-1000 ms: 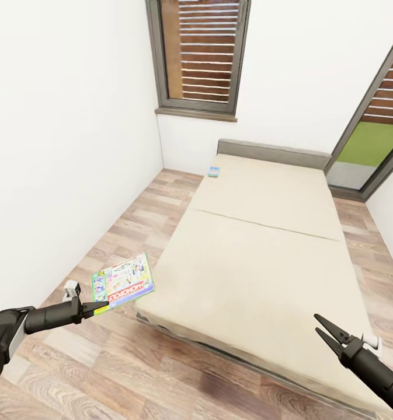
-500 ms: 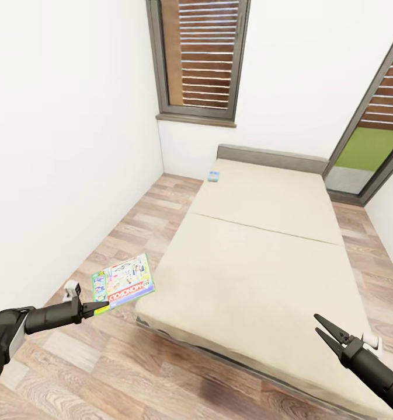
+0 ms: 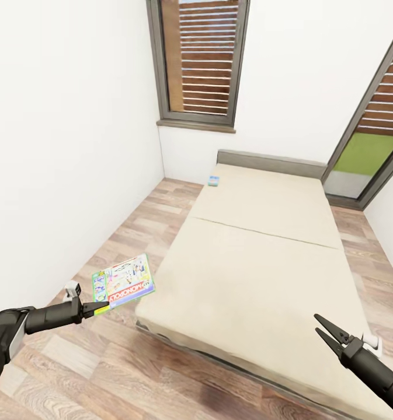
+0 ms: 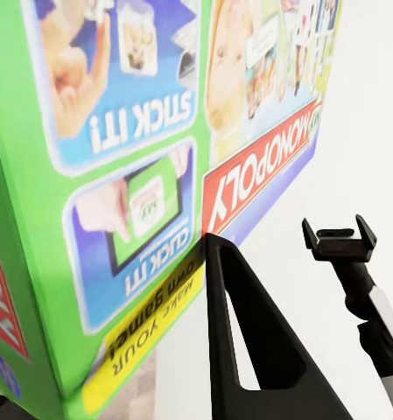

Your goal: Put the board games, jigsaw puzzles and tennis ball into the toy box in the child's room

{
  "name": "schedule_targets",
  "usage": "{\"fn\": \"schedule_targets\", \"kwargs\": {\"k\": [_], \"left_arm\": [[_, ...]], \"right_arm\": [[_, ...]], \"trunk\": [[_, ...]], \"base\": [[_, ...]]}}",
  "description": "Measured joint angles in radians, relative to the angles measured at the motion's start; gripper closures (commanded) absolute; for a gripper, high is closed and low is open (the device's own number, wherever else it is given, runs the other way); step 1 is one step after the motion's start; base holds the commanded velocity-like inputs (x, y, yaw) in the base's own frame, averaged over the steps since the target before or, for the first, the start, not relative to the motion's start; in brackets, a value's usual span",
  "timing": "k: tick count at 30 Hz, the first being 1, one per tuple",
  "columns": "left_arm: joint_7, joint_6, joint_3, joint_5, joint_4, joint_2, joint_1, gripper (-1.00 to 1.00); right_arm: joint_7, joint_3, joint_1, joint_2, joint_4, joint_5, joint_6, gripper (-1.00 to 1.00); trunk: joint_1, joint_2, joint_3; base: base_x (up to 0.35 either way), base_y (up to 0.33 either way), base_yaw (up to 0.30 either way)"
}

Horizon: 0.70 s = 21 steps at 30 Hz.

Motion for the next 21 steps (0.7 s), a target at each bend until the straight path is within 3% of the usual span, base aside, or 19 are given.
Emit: {"fn": "schedule_targets", "kwargs": {"k": [21], "left_arm": [[0.000, 0.000, 0.000, 0.000, 0.000, -0.001, 0.000, 1.00]], "right_arm": [[0.000, -0.012, 0.000, 0.000, 0.000, 0.000, 0.000, -1.00]], "trunk": [[0.000, 0.000, 0.035]], "base": [[0.000, 0.000, 0.000]]}}
